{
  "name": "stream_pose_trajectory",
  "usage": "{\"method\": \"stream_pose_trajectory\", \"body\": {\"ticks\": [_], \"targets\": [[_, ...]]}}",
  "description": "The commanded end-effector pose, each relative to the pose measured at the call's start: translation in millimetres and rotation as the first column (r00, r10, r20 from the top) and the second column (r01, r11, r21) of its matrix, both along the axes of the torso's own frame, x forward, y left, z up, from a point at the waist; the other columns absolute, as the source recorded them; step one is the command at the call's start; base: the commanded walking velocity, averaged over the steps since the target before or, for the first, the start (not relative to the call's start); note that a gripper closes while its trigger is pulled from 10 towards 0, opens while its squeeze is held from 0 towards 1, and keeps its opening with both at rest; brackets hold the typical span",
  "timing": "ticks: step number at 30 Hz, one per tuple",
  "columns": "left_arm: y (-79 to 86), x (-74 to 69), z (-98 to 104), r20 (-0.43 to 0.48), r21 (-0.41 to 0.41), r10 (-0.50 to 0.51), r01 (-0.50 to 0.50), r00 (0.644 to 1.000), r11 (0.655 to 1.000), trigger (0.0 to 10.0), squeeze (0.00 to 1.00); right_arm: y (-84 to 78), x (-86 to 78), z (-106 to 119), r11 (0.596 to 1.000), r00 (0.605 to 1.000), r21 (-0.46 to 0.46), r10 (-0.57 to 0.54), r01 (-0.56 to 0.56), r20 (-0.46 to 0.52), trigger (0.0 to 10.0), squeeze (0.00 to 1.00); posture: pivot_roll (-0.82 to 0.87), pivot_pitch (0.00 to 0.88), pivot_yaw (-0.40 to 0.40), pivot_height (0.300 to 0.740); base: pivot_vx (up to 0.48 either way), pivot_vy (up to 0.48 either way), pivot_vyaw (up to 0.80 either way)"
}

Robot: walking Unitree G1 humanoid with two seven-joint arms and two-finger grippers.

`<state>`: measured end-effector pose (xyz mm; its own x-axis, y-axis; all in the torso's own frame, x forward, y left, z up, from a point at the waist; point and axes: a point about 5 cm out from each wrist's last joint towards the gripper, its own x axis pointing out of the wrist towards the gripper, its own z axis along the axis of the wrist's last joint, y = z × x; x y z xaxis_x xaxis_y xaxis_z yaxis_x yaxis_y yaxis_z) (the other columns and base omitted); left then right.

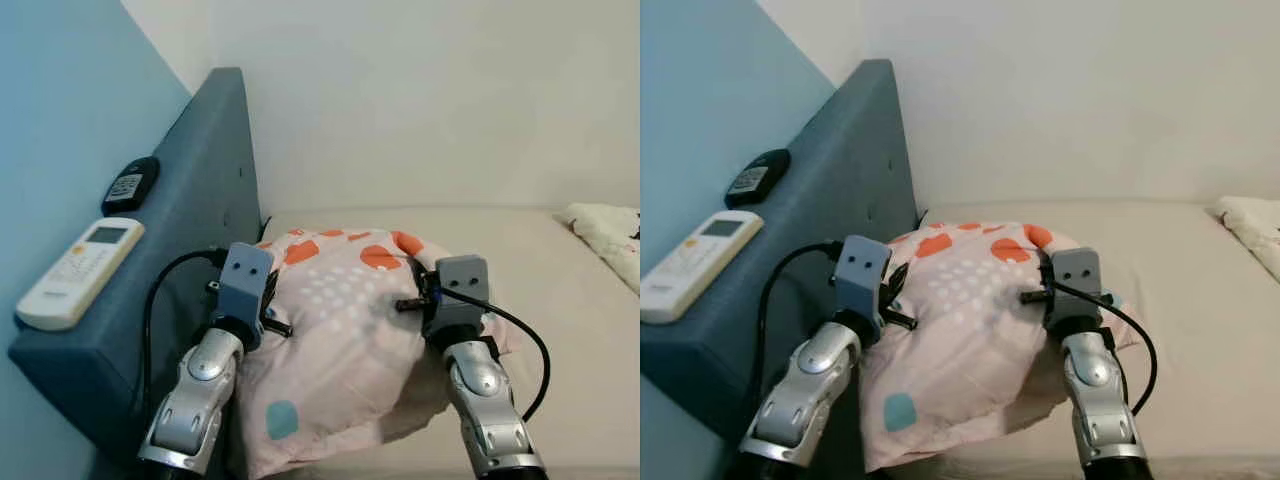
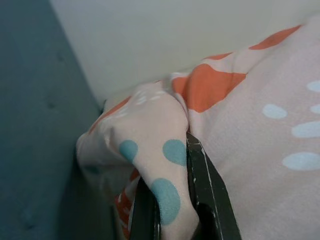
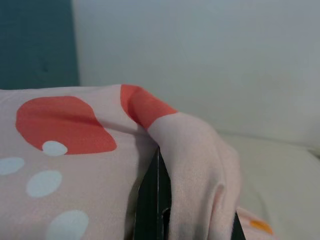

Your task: Clean up the room

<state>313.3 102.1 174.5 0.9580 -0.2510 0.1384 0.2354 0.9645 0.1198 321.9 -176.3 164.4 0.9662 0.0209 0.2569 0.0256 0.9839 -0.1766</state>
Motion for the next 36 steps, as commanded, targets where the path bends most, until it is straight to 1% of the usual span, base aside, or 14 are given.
{"method": "stream_pose_trajectory", "body": {"ticks": [1,5,8,11,15,18,19,21,24,25,27,29,36], "targets": [[-2.9,-2.6,12.6,0.057,0.002,-0.005,0.005,0.998,1.0,10.0,0.0,-5.0,0.1,9.2,1.0,0.998,0.013,-0.029,0.028,0.05,10.0,0.0,0.02,0.096,0.031,0.74,0.0,0.0,0.0],[-6.8,-3.0,9.8,0.042,0.011,-0.008,0.008,0.999,1.0,10.0,0.0,-4.7,0.3,8.7,1.0,0.998,0.013,-0.029,0.029,0.049,10.0,0.0,0.01,0.091,0.033,0.74,0.0,0.0,0.0],[-6.9,-2.8,8.6,0.035,0.009,-0.002,0.002,0.999,1.0,10.0,0.0,-4.8,0.3,8.7,1.0,0.998,0.013,-0.029,0.028,0.049,10.0,0.0,0.01,0.091,0.033,0.74,0.0,0.0,0.0],[-4.1,0.1,4.4,0.021,0.022,0.026,-0.026,0.999,0.999,10.0,0.0,-5.1,1.0,9.8,1.0,0.998,0.013,-0.027,0.027,0.05,10.0,0.0,0.01,0.089,0.034,0.74,0.0,0.0,0.0],[-3.1,1.9,3.5,0.023,0.035,0.032,-0.033,0.999,0.999,10.0,0.0,-5.4,1.6,10.7,1.0,0.998,0.008,-0.025,0.025,0.05,10.0,0.0,0.0,0.088,0.034,0.74,0.0,0.0,0.0],[-2.6,3.7,4.6,0.035,0.078,0.037,-0.039,0.999,0.996,10.0,0.0,-5.3,2.0,10.5,1.0,0.999,-0.019,-0.023,0.024,0.042,10.0,0.0,-0.01,0.082,0.034,0.74,0.0,-0.143,0.0],[-2.6,3.7,4.6,0.035,0.078,0.037,-0.039,0.999,0.996,10.0,0.0,-5.3,2.0,10.5,1.0,0.999,-0.019,-0.023,0.024,0.042,10.0,0.0,-0.01,0.082,0.034,0.74,0.0,-0.428,0.0],[-4.1,3.8,4.6,0.035,0.099,0.03,-0.034,0.999,0.995,10.0,0.0,-5.4,2.1,10.4,0.999,0.999,-0.038,-0.03,0.031,0.04,10.0,0.0,-0.01,0.08,0.033,0.74,0.0,-0.48,0.8],[-4.2,4.0,5.6,0.042,0.09,0.042,-0.046,0.998,0.995,10.0,0.0,-5.4,2.0,10.2,0.999,0.999,-0.04,-0.031,0.032,0.041,10.0,0.0,-0.01,0.084,0.032,0.74,0.0,-0.429,0.8],[-3.3,4.4,5.5,0.035,0.062,0.048,-0.05,0.998,0.997,10.0,0.0,-5.6,1.9,10.1,0.999,0.999,-0.036,-0.032,0.033,0.041,10.0,0.0,-0.01,0.084,0.032,0.74,0.0,0.0,0.8],[-2.3,4.7,5.4,0.03,0.046,0.056,-0.058,0.998,0.997,10.0,0.0,-6.1,1.5,10.7,0.999,0.998,-0.039,-0.035,0.037,0.048,10.0,0.0,-0.01,0.087,0.03,0.74,0.0,0.0,0.72],[-0.4,5.8,5.3,0.028,0.041,0.069,-0.07,0.997,0.997,10.0,0.0,-8.3,1.4,10.4,0.999,0.998,-0.022,-0.042,0.043,0.047,10.0,0.0,-0.01,0.09,0.029,0.74,0.0,0.0,0.0],[4.0,7.5,5.4,0.029,0.047,0.101,-0.103,0.994,0.994,10.0,0.0,-10.7,1.9,10.7,0.999,0.998,-0.017,-0.044,0.045,0.046,10.0,0.0,-0.01,0.094,0.027,0.74,0.0,0.0,0.0]]}}
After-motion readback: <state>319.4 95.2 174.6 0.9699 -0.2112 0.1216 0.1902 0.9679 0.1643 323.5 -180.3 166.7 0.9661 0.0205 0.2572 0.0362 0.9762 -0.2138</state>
